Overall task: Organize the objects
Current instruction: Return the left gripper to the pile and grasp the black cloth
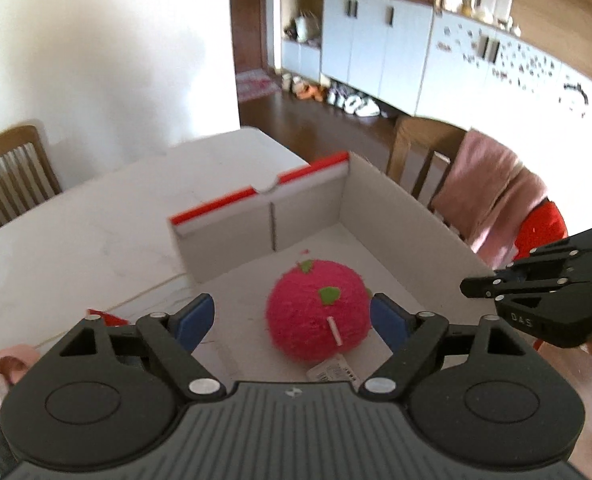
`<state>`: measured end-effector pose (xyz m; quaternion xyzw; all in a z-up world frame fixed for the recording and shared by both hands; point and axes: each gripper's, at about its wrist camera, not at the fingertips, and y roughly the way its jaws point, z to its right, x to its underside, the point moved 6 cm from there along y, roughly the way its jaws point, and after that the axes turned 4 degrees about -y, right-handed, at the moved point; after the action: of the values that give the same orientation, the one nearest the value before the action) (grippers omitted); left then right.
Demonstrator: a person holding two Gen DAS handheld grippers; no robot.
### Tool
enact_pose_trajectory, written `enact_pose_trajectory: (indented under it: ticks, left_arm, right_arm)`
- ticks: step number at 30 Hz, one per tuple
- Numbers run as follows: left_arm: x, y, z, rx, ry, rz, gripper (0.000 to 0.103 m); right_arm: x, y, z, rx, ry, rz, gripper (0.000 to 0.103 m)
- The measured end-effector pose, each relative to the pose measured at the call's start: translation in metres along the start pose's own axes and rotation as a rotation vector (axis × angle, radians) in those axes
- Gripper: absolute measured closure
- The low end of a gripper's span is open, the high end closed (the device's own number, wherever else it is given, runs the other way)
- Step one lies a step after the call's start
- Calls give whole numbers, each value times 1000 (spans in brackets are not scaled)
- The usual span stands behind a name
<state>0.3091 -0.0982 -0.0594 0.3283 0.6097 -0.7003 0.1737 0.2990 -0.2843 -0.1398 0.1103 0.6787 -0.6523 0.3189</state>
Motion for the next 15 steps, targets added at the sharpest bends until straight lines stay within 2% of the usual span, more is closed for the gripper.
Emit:
enact_pose_trajectory:
  ticks: [7, 15]
  left_arm:
    - [9, -41, -43, -57, -80, 73, 18]
    - [38, -62, -102, -171, -188, 94, 12]
  right_arm:
    - [-2, 0, -2, 10, 3, -5, 101]
    - [-3, 0, -2, 21, -1, -8, 101]
